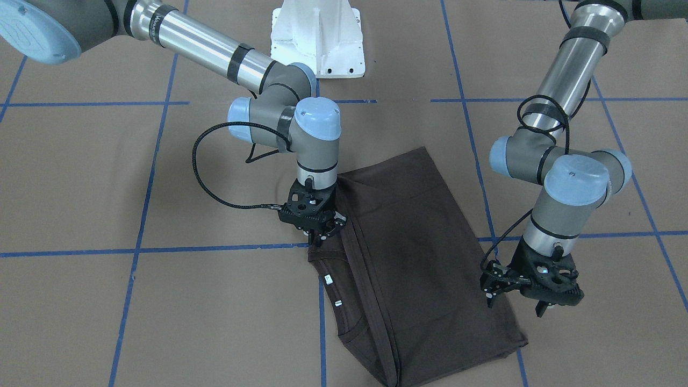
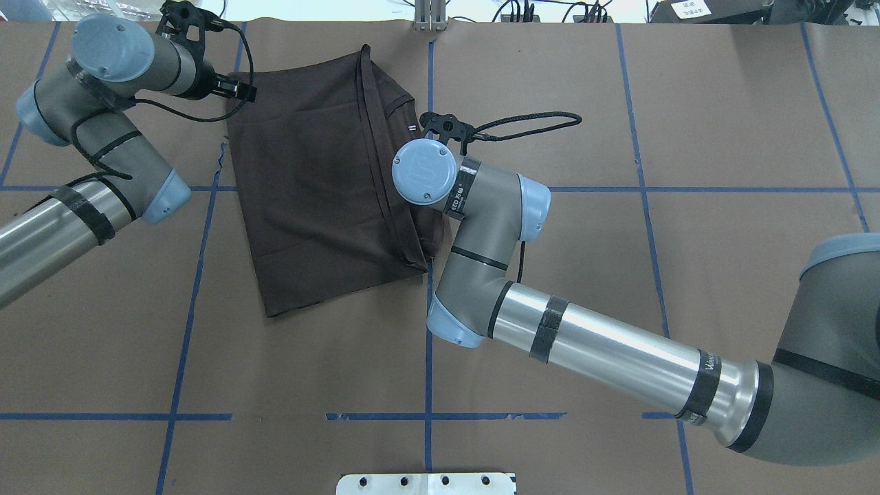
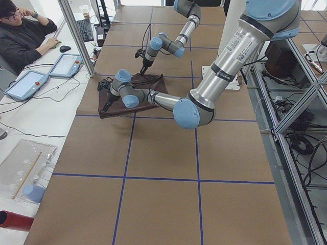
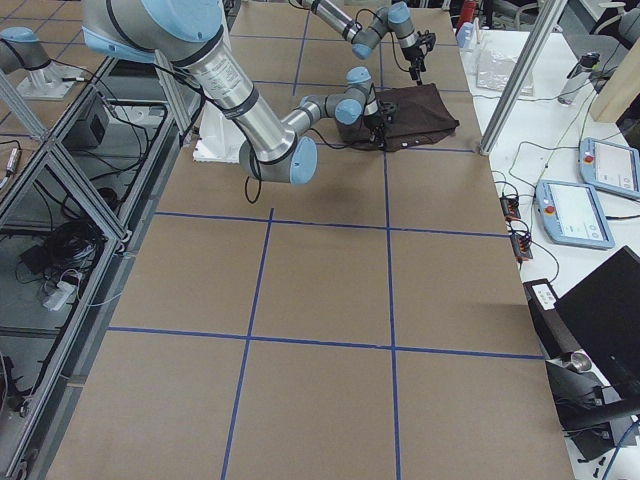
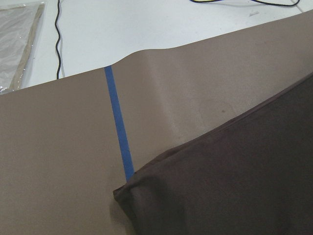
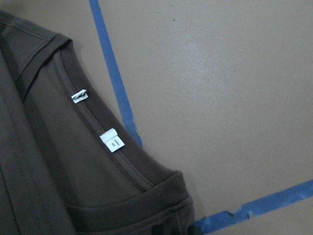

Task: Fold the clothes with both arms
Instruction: 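Hold the shirt edge with the left gripper while the right gripper approaches the shirt, then push the shirt's side nearest the right gripper inward, straightening it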

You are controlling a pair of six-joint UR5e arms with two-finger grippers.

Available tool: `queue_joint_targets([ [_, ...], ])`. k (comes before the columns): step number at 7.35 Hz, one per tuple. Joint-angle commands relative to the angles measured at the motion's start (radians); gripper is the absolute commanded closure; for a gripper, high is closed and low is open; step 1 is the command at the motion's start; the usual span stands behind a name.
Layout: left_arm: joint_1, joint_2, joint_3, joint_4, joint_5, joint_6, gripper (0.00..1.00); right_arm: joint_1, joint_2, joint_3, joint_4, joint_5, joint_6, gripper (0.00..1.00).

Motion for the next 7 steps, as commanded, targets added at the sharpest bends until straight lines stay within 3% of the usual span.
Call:
queue_joint_targets([
  [1, 0.002, 0.0, 0.0, 0.0, 0.0, -0.001, 0.0, 0.001, -0.008, 0.045, -0.046, 0.004, -0.002, 1.0],
  [5, 0.005, -0.001, -0.003, -0.008, -0.002, -0.003, 0.0, -0.048, -0.256, 0.385, -0.118, -0.009, 0.007, 1.0],
  [7, 0.005, -0.003, -0.005, -0.009, -0.002, -0.003, 0.0, -0.159, -0.513, 0.674, -0.118, -0.09, 0.007, 1.0],
])
